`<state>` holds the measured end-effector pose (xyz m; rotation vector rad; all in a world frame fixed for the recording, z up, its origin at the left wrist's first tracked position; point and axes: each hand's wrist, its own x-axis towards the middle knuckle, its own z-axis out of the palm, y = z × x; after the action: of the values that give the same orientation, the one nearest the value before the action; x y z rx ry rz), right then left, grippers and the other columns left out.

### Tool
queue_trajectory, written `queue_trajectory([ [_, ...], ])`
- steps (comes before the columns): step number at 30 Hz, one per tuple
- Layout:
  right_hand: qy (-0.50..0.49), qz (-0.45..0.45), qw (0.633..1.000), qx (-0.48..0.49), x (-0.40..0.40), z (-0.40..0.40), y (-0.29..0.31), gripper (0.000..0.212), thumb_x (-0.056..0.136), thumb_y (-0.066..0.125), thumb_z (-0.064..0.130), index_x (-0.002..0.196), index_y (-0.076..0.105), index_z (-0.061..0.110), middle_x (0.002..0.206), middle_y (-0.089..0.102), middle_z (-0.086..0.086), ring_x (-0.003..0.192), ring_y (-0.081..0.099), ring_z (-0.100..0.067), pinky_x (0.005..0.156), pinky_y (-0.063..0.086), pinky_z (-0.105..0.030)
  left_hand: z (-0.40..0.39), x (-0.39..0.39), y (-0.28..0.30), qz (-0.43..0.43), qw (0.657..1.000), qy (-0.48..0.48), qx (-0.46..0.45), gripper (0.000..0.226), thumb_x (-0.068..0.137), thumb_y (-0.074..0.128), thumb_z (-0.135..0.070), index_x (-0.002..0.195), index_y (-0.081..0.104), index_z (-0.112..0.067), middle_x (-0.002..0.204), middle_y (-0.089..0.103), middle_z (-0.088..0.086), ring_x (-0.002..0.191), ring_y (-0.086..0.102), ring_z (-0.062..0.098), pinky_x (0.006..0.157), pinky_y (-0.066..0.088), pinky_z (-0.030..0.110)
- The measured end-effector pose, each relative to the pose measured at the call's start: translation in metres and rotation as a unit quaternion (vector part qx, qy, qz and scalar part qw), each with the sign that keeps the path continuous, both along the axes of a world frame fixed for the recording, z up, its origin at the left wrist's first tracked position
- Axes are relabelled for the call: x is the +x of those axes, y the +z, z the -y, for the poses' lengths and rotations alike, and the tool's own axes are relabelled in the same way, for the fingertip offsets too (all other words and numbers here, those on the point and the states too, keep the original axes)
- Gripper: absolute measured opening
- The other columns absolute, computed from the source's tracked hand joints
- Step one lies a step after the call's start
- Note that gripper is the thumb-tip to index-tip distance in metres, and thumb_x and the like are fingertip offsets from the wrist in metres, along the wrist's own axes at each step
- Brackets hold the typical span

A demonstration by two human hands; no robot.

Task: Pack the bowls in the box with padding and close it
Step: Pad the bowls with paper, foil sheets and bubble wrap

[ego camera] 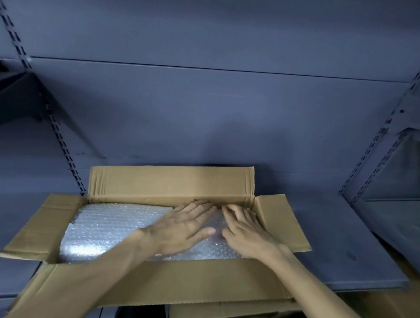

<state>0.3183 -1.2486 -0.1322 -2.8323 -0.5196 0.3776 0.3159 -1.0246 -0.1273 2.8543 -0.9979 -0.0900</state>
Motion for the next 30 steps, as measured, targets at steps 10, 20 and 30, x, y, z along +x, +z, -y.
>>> queue_trajectory([
  [10, 0.154, 0.031, 0.987, 0.042, 0.003, -0.028, 0.010, 0.062, 0.106, 0.033, 0.054, 0.163, 0.013, 0.040, 0.166, 0.005, 0.015, 0.154, -0.003, -0.009, 0.123, 0.018, -0.041, -0.147, -0.042, 0.011, -0.044, 0.985, 0.157, 0.059, 0.057, 0.097, 0.007, -0.075, 0.149, -0.013, -0.063, 0.158, 0.016, -0.014, 0.147, 0.014, 0.015, 0.122, 0.011, 0.045],
  [20, 0.164, -0.028, 0.986, -0.019, 0.006, -0.047, -0.006, 0.062, 0.102, 0.014, 0.068, 0.152, -0.022, 0.058, 0.168, -0.022, 0.017, 0.148, -0.031, -0.003, 0.119, -0.024, -0.040, -0.154, -0.033, -0.008, -0.071, 0.987, 0.127, 0.071, 0.062, 0.091, 0.008, -0.083, 0.144, -0.019, -0.066, 0.166, -0.010, -0.011, 0.152, -0.012, 0.018, 0.121, -0.002, 0.055],
  [30, 0.025, 0.226, 0.969, 0.101, -0.016, -0.001, 0.029, 0.049, 0.101, 0.047, 0.051, 0.144, 0.057, 0.029, 0.150, 0.040, 0.010, 0.146, 0.028, -0.015, 0.116, 0.034, -0.048, -0.176, -0.067, 0.028, 0.135, 0.951, 0.227, -0.162, 0.054, 0.093, 0.048, -0.058, 0.138, 0.058, -0.030, 0.136, 0.056, -0.006, 0.126, 0.053, 0.022, 0.102, 0.047, 0.049],
])
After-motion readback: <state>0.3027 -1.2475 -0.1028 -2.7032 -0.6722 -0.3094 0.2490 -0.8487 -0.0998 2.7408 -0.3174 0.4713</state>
